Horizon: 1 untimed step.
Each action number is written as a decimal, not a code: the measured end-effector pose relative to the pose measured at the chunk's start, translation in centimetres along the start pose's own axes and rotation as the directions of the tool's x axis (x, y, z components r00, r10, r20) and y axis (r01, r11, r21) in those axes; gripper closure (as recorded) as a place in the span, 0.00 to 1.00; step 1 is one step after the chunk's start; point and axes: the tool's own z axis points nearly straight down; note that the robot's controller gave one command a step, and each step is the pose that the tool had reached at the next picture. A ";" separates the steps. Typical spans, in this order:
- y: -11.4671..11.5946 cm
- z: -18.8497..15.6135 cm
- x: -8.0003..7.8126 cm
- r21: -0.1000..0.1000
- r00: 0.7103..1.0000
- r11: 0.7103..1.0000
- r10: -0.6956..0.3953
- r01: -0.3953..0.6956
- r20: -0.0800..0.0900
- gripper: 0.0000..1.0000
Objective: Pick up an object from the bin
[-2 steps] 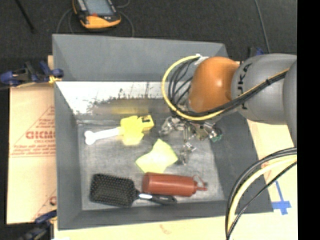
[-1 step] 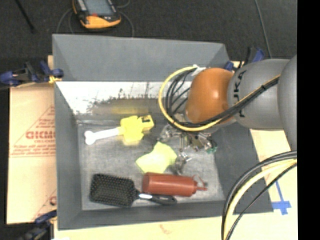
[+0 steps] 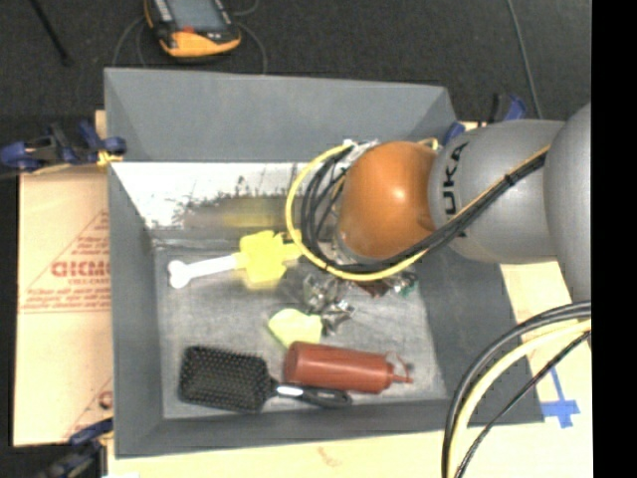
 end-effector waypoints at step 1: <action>0.1 0.0 -0.2 -0.001 1.000 1.000 -0.001 0.001 0.001 1.00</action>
Offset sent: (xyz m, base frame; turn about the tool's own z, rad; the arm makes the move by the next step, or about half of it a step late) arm 0.0017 0.0123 0.1148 0.0565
